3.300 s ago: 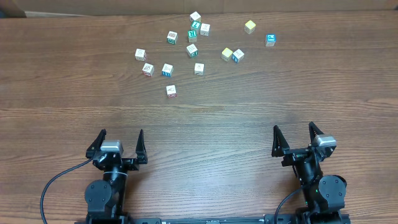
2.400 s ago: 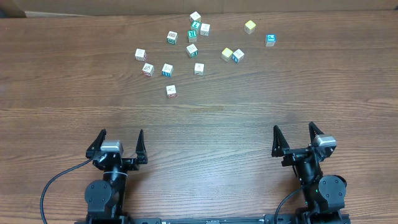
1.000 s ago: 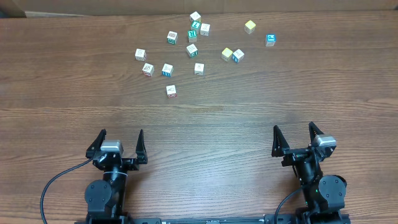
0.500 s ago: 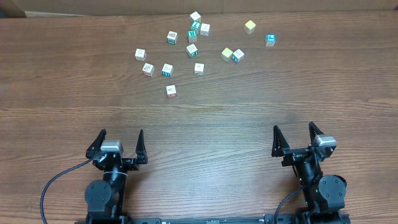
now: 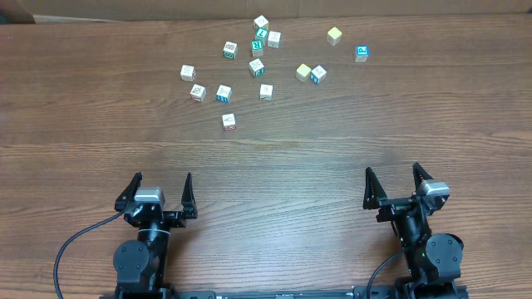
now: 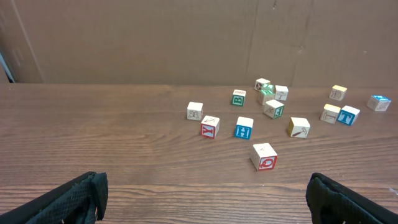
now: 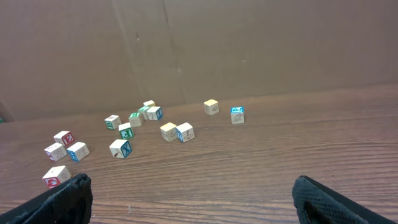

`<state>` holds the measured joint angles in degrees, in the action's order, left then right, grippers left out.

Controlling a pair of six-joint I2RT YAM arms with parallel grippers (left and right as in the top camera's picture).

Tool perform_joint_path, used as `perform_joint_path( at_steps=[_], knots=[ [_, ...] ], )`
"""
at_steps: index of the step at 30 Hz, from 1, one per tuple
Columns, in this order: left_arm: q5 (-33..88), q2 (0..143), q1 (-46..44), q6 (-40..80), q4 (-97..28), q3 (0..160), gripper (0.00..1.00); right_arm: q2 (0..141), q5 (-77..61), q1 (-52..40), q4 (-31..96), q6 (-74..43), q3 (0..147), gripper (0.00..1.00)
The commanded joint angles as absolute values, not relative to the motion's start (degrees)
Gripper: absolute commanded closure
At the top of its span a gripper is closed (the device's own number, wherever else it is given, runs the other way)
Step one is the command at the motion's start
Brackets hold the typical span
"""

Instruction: Form a horizontal line

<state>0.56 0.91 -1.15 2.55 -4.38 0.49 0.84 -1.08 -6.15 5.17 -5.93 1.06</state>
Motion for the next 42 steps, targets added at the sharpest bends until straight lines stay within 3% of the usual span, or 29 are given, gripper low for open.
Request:
perform_joint_path(
  at_steps=[1, 16, 23, 42],
  knots=[
    [-1.15, 0.47, -1.15, 1.23, -4.25, 0.30, 0.00, 0.60, -0.99, -6.35, 4.84, -5.52, 0.47, 0.00],
    [4.21, 0.49, -1.15, 1.50, -3.53, 3.81, 0.00, 0.60, -0.99, -6.35, 4.84, -5.52, 0.47, 0.00],
    [4.64, 6.02, -1.15, 2.48, -14.41, 20.99, 0.00, 0.60, -0.99, -6.35, 4.84, -5.52, 0.47, 0.00],
    [15.29, 67.66, -1.15, 2.72, -65.34, 101.14, 0.00, 0.60, -0.99, -6.35, 4.84, -5.52, 0.47, 0.00]
  ],
)
